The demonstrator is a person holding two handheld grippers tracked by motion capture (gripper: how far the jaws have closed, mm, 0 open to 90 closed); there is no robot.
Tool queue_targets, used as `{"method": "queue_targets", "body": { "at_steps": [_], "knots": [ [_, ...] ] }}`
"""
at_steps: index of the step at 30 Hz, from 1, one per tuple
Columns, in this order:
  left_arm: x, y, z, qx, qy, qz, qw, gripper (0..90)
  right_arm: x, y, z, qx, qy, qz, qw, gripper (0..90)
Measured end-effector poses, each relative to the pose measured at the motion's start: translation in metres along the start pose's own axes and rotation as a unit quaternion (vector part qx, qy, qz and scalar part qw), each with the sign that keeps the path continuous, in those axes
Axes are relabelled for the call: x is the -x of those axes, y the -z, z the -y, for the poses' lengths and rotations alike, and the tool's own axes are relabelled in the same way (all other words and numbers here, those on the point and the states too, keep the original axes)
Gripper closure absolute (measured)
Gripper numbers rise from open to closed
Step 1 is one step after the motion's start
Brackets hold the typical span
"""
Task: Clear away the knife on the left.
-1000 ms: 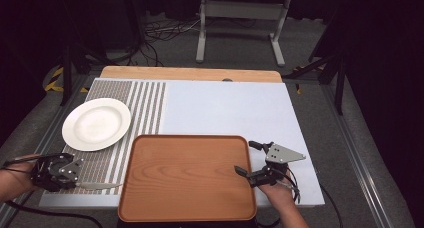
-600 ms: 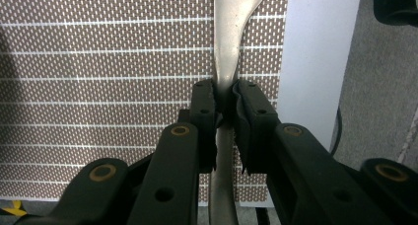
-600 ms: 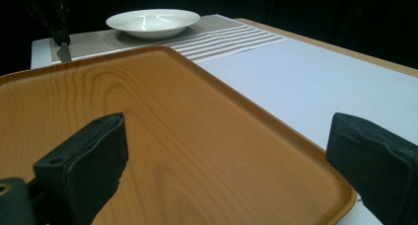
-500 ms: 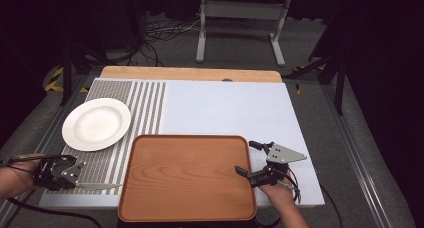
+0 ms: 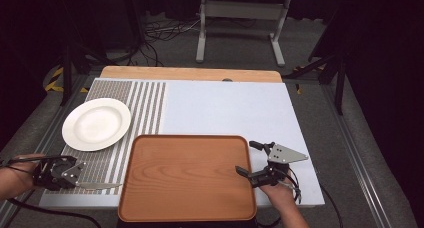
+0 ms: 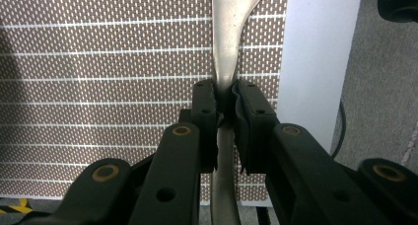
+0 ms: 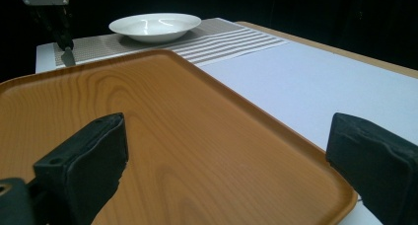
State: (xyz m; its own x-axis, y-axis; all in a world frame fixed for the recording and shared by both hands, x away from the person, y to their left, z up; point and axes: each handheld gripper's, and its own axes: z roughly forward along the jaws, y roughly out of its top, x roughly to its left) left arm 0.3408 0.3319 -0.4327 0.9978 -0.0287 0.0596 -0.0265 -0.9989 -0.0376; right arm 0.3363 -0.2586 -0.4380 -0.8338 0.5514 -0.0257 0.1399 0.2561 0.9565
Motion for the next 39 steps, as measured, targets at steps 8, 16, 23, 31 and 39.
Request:
{"method": "queue_targets", "body": {
  "at_steps": [8,16,23,31,39],
  "knots": [
    [-0.001,0.002,0.001,0.002,0.013,-0.003,0.9999,80.4,0.000,-0.001,0.000,0.002,-0.002,-0.004,1.0000,3.1],
    [-0.005,0.021,0.002,0.024,0.046,-0.008,0.9986,80.4,0.000,0.000,0.000,0.003,-0.004,-0.003,1.0000,3.1],
    [-0.011,0.039,-0.004,0.073,0.095,0.005,0.9928,80.3,0.001,0.000,-0.001,0.005,-0.004,-0.002,1.0000,3.1],
    [-0.015,0.053,-0.016,0.106,0.132,0.023,0.9853,80.3,0.001,0.002,-0.001,0.007,-0.003,0.001,1.0000,3.1],
    [-0.021,0.058,-0.028,0.126,0.187,0.038,0.9734,80.4,0.001,0.002,-0.002,0.006,-0.001,0.002,1.0000,3.1]
  ]
}}
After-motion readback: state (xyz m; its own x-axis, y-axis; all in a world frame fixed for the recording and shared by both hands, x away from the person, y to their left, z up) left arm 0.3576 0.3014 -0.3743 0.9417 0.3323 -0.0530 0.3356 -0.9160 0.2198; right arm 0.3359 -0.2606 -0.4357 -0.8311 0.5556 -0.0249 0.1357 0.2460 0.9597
